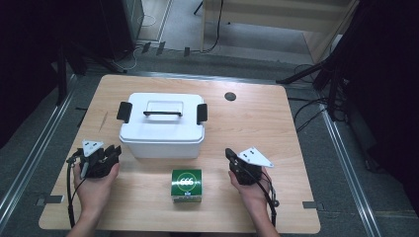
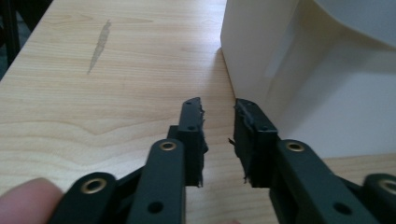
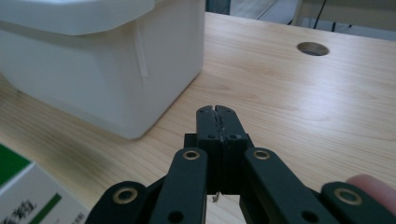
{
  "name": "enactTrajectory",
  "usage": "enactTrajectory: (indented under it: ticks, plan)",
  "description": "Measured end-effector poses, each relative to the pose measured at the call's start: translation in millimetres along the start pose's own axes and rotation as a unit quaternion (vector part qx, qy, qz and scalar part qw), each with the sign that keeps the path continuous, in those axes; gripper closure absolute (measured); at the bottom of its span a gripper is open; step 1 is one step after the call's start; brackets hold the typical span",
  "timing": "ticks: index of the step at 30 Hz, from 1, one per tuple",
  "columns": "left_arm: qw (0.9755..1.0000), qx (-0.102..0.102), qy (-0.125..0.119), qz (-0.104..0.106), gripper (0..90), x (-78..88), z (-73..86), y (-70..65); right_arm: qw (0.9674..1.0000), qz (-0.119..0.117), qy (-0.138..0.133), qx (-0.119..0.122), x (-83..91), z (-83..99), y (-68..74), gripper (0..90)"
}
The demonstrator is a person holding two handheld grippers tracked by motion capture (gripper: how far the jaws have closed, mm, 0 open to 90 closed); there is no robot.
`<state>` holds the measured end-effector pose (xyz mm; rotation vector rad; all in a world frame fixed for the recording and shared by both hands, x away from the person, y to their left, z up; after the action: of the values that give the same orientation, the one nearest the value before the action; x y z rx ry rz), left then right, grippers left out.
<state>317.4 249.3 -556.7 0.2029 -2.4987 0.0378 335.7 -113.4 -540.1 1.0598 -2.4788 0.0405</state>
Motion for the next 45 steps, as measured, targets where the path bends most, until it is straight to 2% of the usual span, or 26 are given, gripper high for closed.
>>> enactTrajectory:
  ticks: [1,4,5,7,8,9,13,19,21,22,26,27,30,33,38,41,43,44,45]
  plan:
    - [1.0000,0.000,0.000,0.000,77.9,0.0,0.0,0.0,1.0000,0.000,0.000,0.000,0.0,0.0,0.0,90.0]
    - [1.0000,-0.002,0.002,-0.001,80.9,-2.5,-5.5,-3.3,0.9997,-0.017,0.015,0.000,-18.7,-2.8,6.9,90.0]
    - [1.0000,-0.004,0.004,0.003,83.7,-3.1,-7.1,-4.9,0.9994,-0.024,0.022,0.010,-28.2,-5.6,11.3,90.0]
    - [0.9999,-0.005,0.005,0.008,86.6,-3.7,-8.6,-7.7,0.9992,-0.032,0.023,0.009,-32.5,-7.2,13.6,90.0]
    - [0.9998,-0.011,0.005,0.018,88.2,-4.4,-8.7,-11.5,0.9986,-0.041,0.031,0.013,-39.0,-9.3,15.5,90.0]
    - [0.9997,-0.013,0.005,0.019,88.9,-5.1,-8.6,-12.6,0.9983,-0.044,0.037,0.012,-42.1,-10.1,16.0,90.0]
    - [0.9995,-0.010,0.008,0.028,90.0,-6.4,-8.2,-16.0,0.9981,-0.049,0.037,0.009,-48.8,-14.0,15.8,90.0]
    - [0.9995,-0.009,0.012,0.029,90.0,-8.2,-7.7,-20.5,0.9975,-0.048,0.046,0.022,-66.7,-17.9,19.6,90.0]
    - [0.9994,-0.010,0.014,0.030,90.0,-8.0,-7.5,-20.7,0.9977,-0.045,0.046,0.022,-68.2,-17.7,18.7,90.0]
    - [0.9994,-0.011,0.014,0.031,90.0,-7.8,-7.3,-22.2,0.9977,-0.052,0.043,0.012,-68.9,-16.8,16.9,90.0]
    - [0.9990,-0.018,0.013,0.037,90.0,-7.6,-6.4,-26.8,0.9971,-0.056,0.049,0.019,-68.8,-14.3,15.5,90.0]
    - [0.9992,-0.021,0.011,0.033,90.0,-9.0,-5.9,-28.5,0.9969,-0.057,0.049,0.024,-68.7,-14.2,16.8,90.0]
    - [0.9992,-0.014,0.015,0.036,90.0,-10.8,-6.1,-28.9,0.9969,-0.059,0.048,0.021,-68.4,-14.6,16.2,90.0]
    - [0.9992,-0.019,0.015,0.033,90.0,-10.8,-6.1,-29.1,0.9968,-0.061,0.047,0.021,-68.6,-14.2,16.0,90.0]
    - [0.9987,-0.025,0.020,0.040,90.0,-13.1,-7.2,-32.5,0.9968,-0.060,0.049,0.023,-67.3,-11.1,12.8,90.0]
    - [0.9990,-0.025,0.013,0.034,89.8,-13.5,-7.3,-32.3,0.9965,-0.061,0.051,0.027,-66.2,-8.7,11.1,85.5]
    - [0.9988,-0.043,-0.018,0.012,78.8,-11.6,-7.9,-28.4,0.9963,-0.064,0.050,0.028,-64.1,-6.8,9.1,79.1]
    - [0.9980,-0.046,-0.043,-0.002,63.1,-7.6,-7.2,-21.4,0.9964,-0.063,0.045,0.035,-59.7,-4.5,5.2,73.5]
    - [0.9981,-0.043,-0.044,-0.002,58.2,-6.1,-6.2,-18.6,0.9964,-0.064,0.041,0.037,-56.1,-3.1,2.5,70.4]
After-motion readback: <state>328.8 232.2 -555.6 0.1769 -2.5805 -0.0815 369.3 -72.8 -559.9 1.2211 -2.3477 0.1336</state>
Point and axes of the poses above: each handheld gripper's, and its own axes: x roughly backward along the jaws, z roughly out of its underside, y roughly to its left, the point moved 8 cm from there along -x, roughly forward along the jaws, and after that the axes turned 14 degrees about -z, right-handed, at the moved point
